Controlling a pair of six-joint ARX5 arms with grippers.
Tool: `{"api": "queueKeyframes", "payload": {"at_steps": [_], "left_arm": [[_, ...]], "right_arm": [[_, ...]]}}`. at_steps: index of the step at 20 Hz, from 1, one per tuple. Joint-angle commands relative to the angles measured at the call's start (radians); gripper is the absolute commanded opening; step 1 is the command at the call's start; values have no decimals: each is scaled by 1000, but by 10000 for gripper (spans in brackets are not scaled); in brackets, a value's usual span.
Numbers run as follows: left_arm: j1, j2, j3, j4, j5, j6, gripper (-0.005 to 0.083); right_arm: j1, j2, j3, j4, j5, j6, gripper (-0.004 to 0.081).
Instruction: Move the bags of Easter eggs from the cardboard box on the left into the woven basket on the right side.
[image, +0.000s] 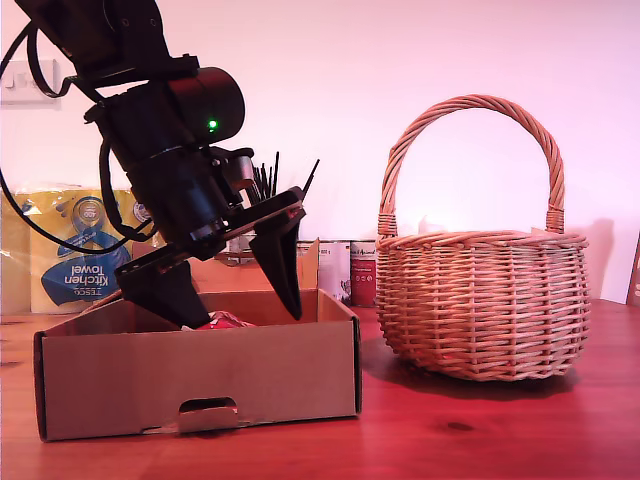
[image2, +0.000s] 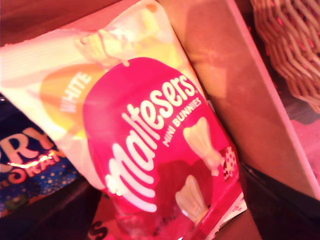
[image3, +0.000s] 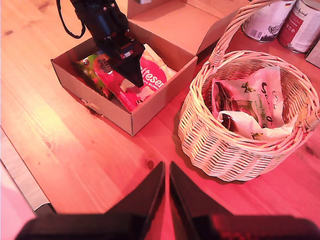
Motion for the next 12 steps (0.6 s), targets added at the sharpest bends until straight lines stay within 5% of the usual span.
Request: {"api": "queueKeyframes", "payload": {"at_steps": [1,8,10,12], "left_arm": [[-13,61,7,10,10,-7,721],[-20,113,8,38,37,-18,701],[-20,114,8,32,29,-17,548],[-20,114,8,39,21,-16,275]], "right_arm": [[5,1,8,7,-1,2,-13],[5,1,8,7,-1,2,-13],[5,1,8,7,-1,2,-13],[5,1,8,7,-1,2,-13]]}}
